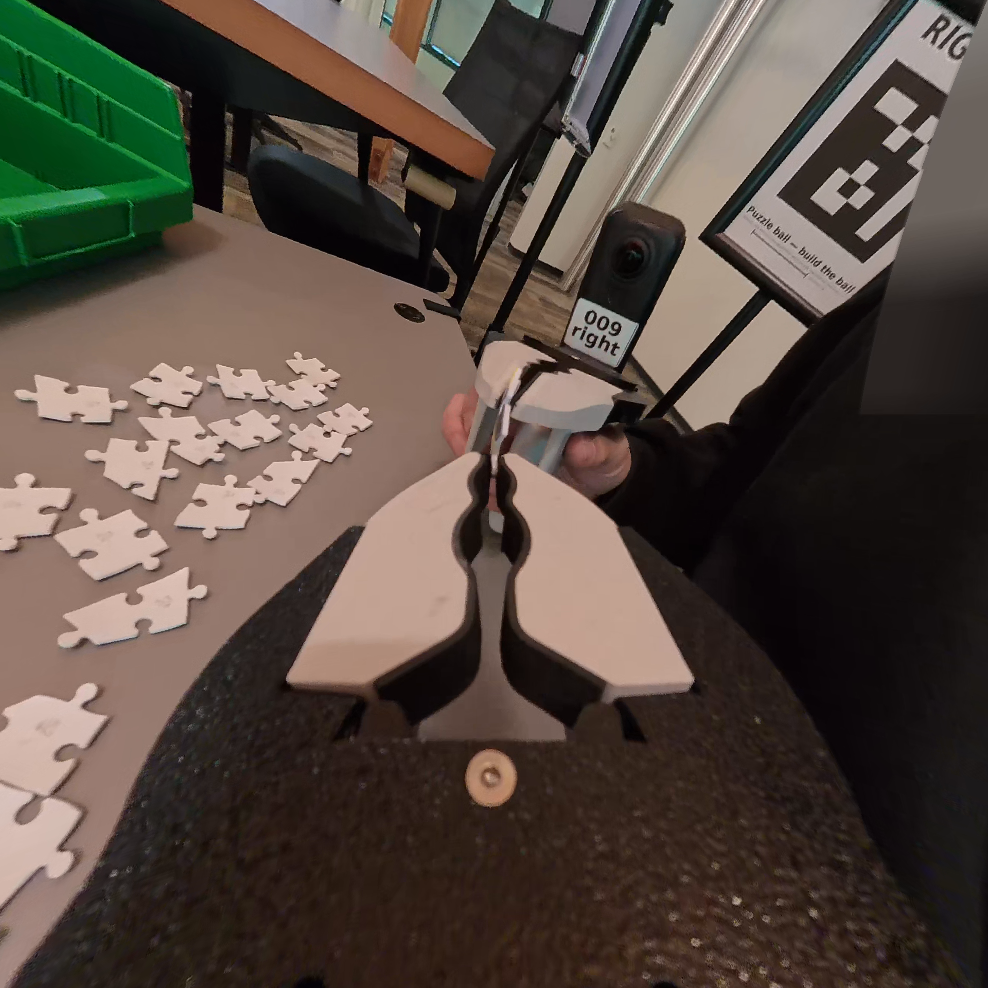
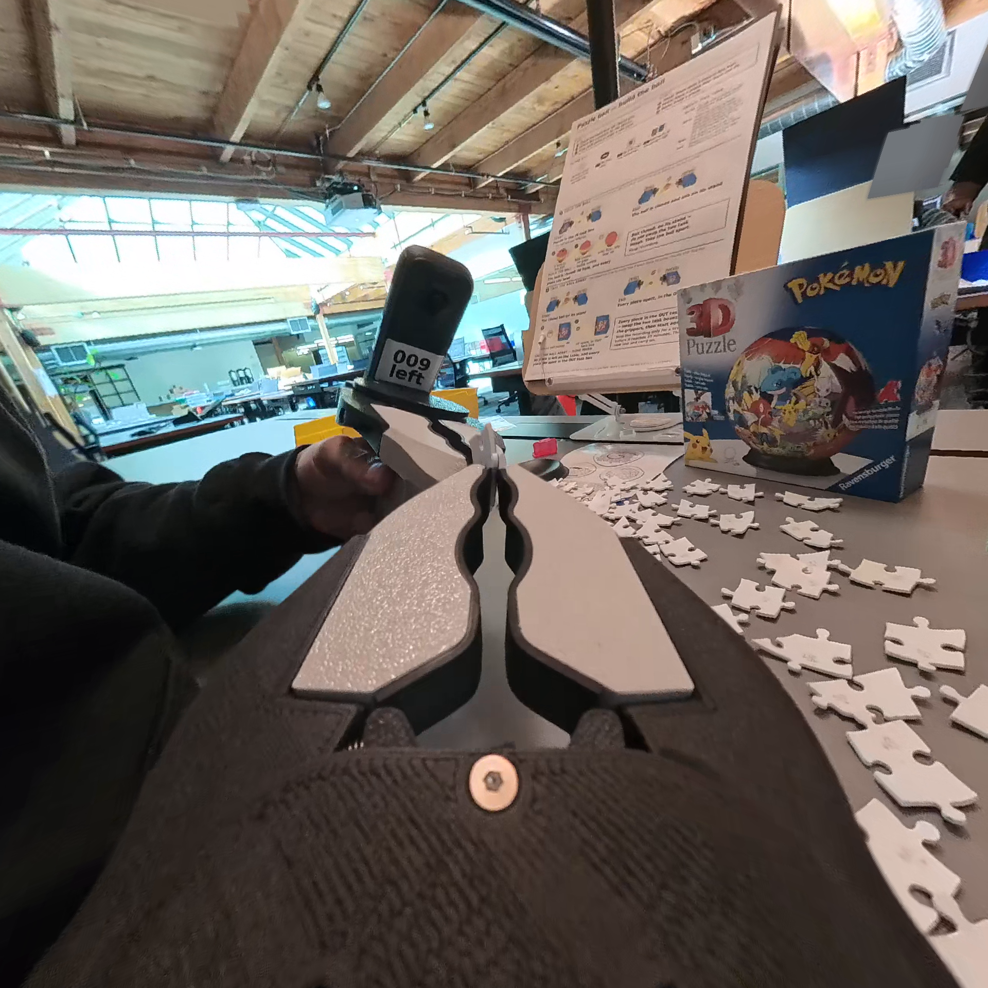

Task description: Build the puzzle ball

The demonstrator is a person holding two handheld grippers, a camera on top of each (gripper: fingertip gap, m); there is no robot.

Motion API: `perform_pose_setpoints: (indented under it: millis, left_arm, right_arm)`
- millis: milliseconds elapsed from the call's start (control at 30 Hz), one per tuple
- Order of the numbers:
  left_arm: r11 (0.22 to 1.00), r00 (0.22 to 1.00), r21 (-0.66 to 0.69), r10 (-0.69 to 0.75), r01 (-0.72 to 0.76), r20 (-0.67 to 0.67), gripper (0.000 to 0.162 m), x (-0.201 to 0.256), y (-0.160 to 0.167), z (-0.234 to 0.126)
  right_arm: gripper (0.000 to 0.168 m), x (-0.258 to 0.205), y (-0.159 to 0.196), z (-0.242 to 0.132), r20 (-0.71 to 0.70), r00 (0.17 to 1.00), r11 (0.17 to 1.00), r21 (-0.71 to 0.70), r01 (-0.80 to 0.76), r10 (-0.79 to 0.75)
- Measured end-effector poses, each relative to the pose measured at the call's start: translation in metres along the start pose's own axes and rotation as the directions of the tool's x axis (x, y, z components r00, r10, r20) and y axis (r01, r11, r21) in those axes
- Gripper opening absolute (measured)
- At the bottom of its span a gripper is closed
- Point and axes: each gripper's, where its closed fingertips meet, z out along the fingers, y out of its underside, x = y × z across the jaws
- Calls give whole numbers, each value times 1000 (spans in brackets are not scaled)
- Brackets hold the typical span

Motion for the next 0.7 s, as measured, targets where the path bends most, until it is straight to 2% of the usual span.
perform_pose_setpoints:
  millis: [133,300,433,567,633,700]
  left_arm:
    - [999,999,-34,31,-29,40,1,-5,3,-5]
    - [998,995,-27,52,-50,89,2,-11,1,-6]
    - [999,997,9,34,-35,74,12,-8,-4,-5]
    - [999,995,17,30,-32,97,11,-11,-5,-4]
    - [999,994,29,37,-40,107,2,-12,-7,-5]
    - [999,992,10,50,-51,114,1,-13,-4,-4]
  right_arm:
    - [2,1,6,4,7,1000,999,-36,-17,18]
    - [2,7,6,7,-49,997,999,-17,-52,51]
    - [2,9,4,5,-59,993,994,26,-104,105]
    - [2,9,6,5,-55,992,993,27,-113,114]
    - [2,9,7,5,-52,993,994,28,-106,108]
    - [2,10,10,4,-48,993,994,10,-110,110]
